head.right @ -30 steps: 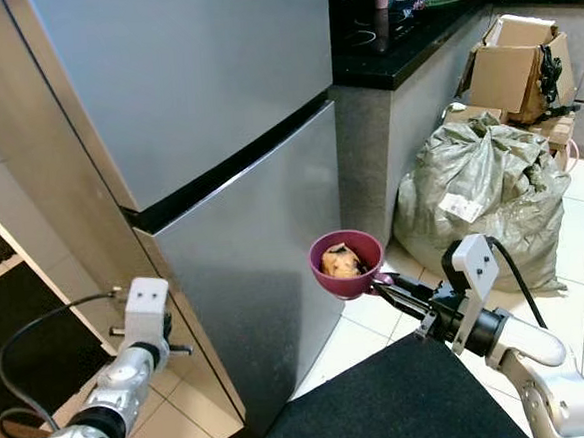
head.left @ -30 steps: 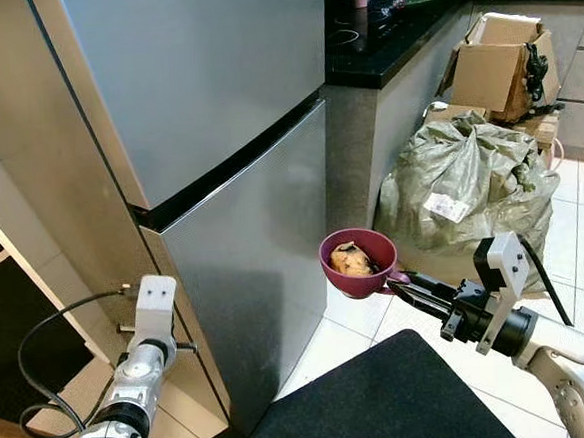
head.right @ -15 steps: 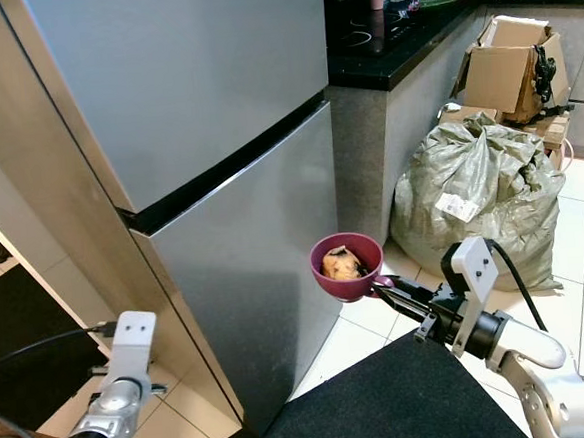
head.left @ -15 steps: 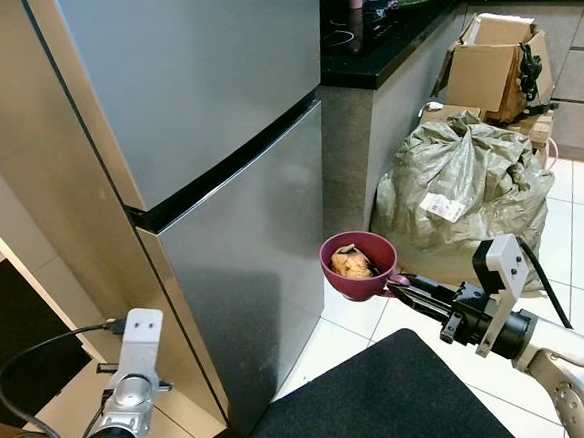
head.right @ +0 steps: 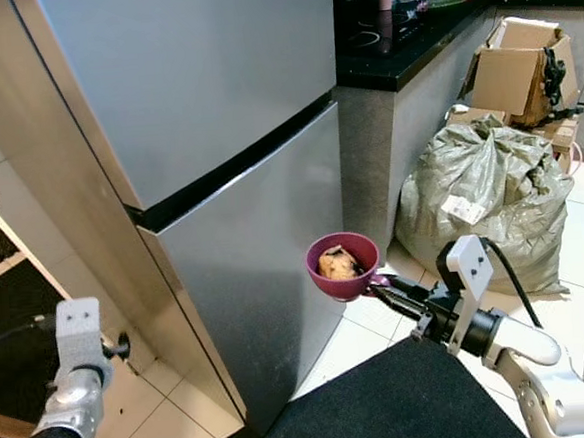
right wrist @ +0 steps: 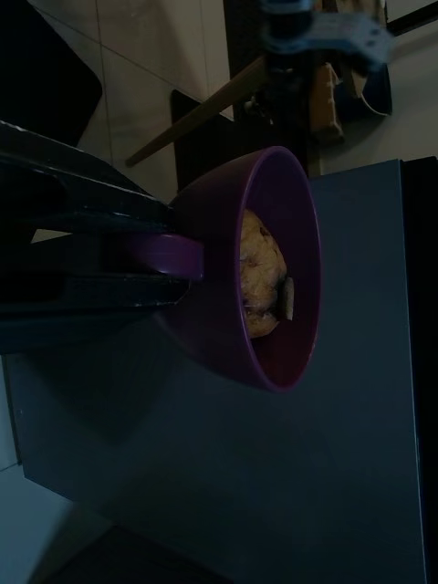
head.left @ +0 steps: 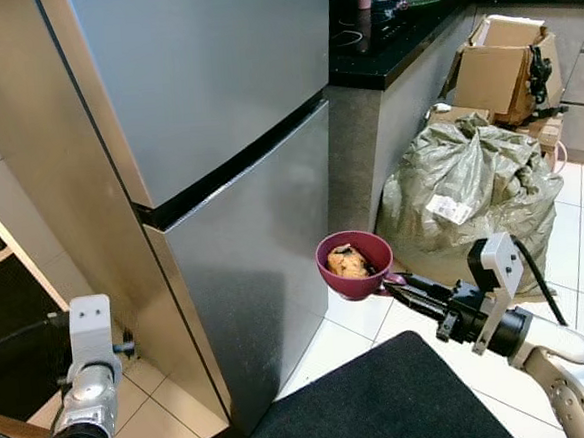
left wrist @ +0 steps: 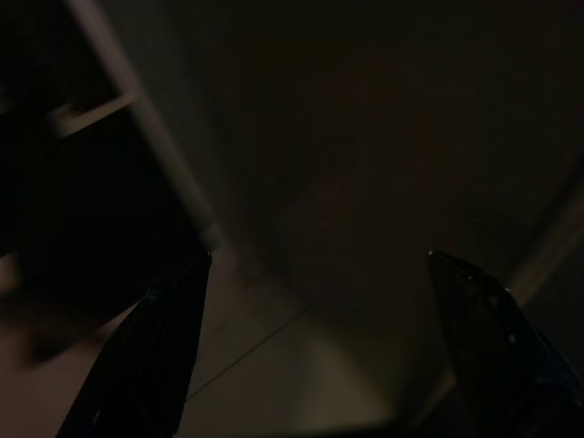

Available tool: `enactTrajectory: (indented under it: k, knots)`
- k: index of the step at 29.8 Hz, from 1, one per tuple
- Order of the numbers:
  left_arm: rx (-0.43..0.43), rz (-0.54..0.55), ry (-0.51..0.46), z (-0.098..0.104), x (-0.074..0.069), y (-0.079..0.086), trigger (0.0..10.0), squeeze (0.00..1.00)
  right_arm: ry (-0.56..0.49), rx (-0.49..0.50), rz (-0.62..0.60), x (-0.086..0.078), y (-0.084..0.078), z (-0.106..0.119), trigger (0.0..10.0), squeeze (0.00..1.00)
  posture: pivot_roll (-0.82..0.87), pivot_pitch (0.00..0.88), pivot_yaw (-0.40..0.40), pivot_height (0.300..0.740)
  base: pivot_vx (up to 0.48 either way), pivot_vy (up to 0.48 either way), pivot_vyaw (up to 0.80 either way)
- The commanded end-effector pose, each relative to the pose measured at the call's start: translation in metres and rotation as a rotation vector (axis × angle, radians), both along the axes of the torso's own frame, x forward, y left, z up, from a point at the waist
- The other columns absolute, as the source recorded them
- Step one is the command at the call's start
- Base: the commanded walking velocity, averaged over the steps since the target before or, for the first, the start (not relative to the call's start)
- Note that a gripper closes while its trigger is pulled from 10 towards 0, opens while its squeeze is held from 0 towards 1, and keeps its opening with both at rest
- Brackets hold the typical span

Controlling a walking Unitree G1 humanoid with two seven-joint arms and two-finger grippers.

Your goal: Restocking fridge

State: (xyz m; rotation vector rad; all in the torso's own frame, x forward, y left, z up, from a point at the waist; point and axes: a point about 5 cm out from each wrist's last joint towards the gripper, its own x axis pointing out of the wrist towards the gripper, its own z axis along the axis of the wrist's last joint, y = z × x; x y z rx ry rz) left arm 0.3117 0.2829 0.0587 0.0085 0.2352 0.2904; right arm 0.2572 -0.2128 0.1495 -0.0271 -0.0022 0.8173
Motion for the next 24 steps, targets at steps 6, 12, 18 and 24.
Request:
enactTrajectory:
  k: [6,12,18,24]
  knots:
    - [-0.19,-0.189,-0.177,0.022,0.01,-0.003,10.0,1.0,-0.019,0.001,0.011,0.001,0.003,0.002,10.0,0.0,-0.16,0.0,0.045,0.74,0.0,0.0,0.0]
    - [-0.271,-0.491,-0.249,0.039,0.011,-0.007,10.0,1.0,-0.02,0.005,0.028,0.001,0.006,0.002,10.0,0.0,-0.15,0.0,0.047,0.74,0.0,0.0,0.0]
    - [-0.279,-0.656,-0.287,0.053,0.008,-0.001,10.0,1.0,-0.018,0.007,0.035,0.002,0.007,0.001,10.0,0.0,-0.15,0.0,0.047,0.74,0.0,0.0,0.0]
    - [-0.263,-0.762,-0.289,0.062,0.007,-0.001,10.0,1.0,-0.017,0.01,0.037,0.002,0.008,0.001,10.0,0.0,-0.14,0.0,0.047,0.74,0.0,0.0,0.0]
